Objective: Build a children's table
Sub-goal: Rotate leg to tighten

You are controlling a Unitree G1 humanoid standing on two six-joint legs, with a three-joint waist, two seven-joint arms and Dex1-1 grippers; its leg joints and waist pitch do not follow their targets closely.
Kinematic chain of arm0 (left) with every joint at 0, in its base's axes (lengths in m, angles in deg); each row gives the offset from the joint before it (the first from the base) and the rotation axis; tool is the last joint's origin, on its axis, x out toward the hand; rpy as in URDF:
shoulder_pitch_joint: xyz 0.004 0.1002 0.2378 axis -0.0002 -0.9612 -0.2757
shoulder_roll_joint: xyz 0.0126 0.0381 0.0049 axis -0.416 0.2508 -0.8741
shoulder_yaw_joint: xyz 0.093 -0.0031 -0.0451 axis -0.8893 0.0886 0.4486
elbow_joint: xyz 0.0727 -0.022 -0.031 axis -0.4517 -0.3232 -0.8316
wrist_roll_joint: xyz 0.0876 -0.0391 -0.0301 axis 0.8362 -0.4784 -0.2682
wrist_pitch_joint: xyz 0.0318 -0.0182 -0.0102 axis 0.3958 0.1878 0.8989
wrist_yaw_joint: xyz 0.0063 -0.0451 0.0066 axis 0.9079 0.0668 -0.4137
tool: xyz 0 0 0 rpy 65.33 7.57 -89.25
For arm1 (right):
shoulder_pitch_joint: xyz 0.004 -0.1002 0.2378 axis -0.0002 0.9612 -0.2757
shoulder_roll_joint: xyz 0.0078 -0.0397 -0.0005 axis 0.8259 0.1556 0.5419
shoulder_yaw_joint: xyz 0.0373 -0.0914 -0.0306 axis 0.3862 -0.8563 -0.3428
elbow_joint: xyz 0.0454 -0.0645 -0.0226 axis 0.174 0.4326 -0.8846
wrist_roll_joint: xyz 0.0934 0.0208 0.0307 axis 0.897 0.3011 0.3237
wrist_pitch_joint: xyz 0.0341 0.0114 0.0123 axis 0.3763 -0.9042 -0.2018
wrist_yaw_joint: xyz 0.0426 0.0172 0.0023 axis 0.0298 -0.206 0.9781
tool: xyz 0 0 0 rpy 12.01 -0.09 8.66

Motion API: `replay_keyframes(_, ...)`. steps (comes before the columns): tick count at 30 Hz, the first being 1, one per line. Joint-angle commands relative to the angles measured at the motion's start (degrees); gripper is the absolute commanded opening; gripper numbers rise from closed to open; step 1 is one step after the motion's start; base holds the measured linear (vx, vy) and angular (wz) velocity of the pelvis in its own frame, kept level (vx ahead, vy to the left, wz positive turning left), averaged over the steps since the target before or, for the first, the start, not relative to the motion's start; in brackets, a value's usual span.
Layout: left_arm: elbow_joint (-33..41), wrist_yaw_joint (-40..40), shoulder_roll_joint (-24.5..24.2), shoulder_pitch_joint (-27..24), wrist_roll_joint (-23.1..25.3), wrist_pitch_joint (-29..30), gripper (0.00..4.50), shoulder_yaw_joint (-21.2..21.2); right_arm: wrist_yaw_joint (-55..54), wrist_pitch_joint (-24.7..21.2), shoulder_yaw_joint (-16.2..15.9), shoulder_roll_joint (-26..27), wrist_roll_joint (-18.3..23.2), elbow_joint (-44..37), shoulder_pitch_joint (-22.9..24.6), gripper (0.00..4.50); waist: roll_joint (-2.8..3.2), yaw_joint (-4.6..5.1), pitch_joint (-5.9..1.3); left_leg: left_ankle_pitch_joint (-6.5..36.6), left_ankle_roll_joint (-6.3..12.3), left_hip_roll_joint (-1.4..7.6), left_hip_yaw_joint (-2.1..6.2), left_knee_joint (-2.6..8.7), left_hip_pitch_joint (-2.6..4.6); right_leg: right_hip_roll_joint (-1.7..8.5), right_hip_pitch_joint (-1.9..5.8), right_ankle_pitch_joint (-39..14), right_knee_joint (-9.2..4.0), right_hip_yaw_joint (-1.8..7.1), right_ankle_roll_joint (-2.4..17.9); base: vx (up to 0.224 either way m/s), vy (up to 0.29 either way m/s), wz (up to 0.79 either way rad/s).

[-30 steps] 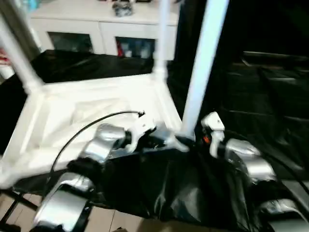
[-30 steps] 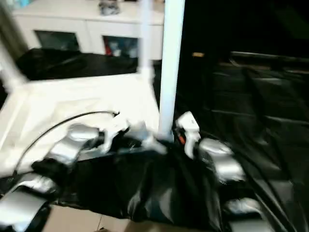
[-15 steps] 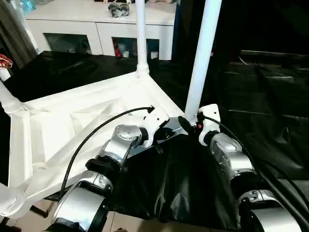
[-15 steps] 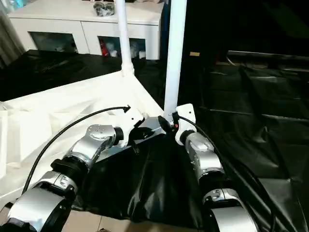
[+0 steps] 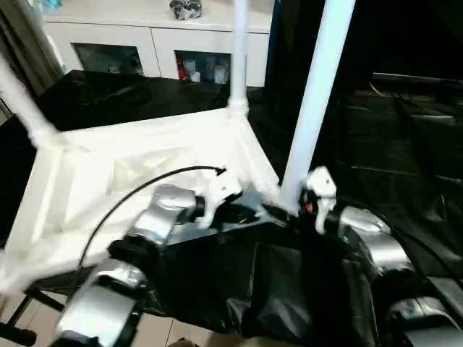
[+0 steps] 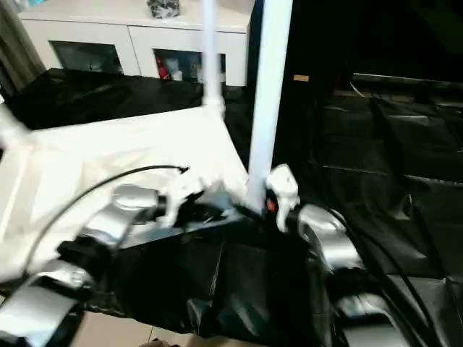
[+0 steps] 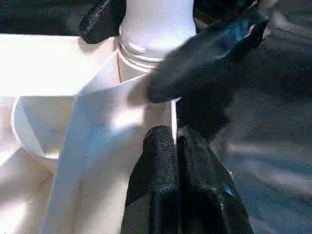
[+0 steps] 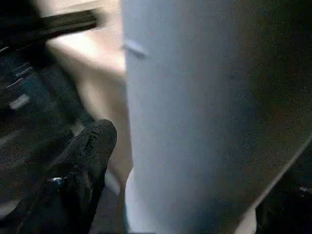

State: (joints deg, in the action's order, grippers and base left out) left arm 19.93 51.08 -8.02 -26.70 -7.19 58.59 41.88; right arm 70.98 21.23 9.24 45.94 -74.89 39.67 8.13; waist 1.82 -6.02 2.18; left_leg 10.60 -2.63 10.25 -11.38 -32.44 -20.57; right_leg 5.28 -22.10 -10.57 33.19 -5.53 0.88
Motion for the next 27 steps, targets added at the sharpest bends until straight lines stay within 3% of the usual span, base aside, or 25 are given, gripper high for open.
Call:
replay_keyframes(1,2.2,3.7,0.2,0.8,-0.9,-1.0,0.0,-1.2,5.7,-0.7,-4.2,0.4,-0.4,-0.4,1.5,3.85,-0.41,-0.09,-2.94,12.9,5.47,3.81,1.42,3.53,0.49,4.43,2.53,-12.7,-3.78,3.07,13.2,0.0,0.0,0.0)
replay_keyframes(6,2.8,7.0,-1.4,0.7,-1.3,-0.3,0.0,-1.5,10.4,-1.5,-5.4,-0.8,-0.1,-1.4,1.8,3.53,-0.42,-0.25,-2.93,13.4,3.97,3.97,1.52,3.77,0.59,4.45,2.48,-13.1,-3.7,3.23,13.4,0.0,0.0,0.0)
replay_keyframes(13,4.5,13.8,-3.7,0.1,-2.8,1.9,0.0,-2.6,16.4,-3.4,-7.1,-2.8,0.7,-4.3,2.9,2.97,-0.47,-0.56,-3.28,8.7,6.33,3.87,1.36,3.17,0.42,4.4,2.67,-5.5,-2.74,3.17,15.4,0.0,0.0,0.0)
replay_keyframes(18,4.8,14.3,-4.1,-0.2,-2.5,2.0,0.0,-2.7,17.2,-3.6,-7.2,-3.0,0.6,-5.0,3.4,2.69,-0.48,-0.51,-3.21,10.0,5.55,3.91,1.39,3.26,0.5,4.44,2.62,-7.9,-3.0,3.14,15.1,0.0,0.0,0.0)
replay_keyframes(22,4.6,12.4,-3.5,-0.3,-2.1,1.6,0.0,-2.3,16.2,-4.1,-7.2,-2.5,0.3,-5.0,3.8,2.67,-0.51,-0.55,-3.21,10.2,5.11,3.89,1.41,3.28,0.52,4.46,2.63,-8.9,-3.08,3.15,14.6,0.0,0.0,0.0)
replay_keyframes(24,3.6,7.6,-1.6,0.2,-2.1,1.3,0.0,-1.2,10.7,-5.0,-6.3,-0.7,-0.6,-3.5,3.2,2.66,-0.47,-0.53,-3.1,10.3,4.79,3.97,1.42,3.36,0.55,4.45,2.51,-9.0,-3.11,3.2,14.6,0.0,0.0,0.0)
replay_keyframes(27,1.6,0.8,0.8,1.4,-1.6,0.8,0.0,0.2,1.6,-5.2,-4.1,2.3,-1.8,-0.1,1.4,2.66,-0.55,-0.22,-2.84,13.4,2.8,3.79,1.57,3.68,0.77,4.65,2.48,-14.7,-3.8,3.17,13.4,0.0,0.0,0.0)
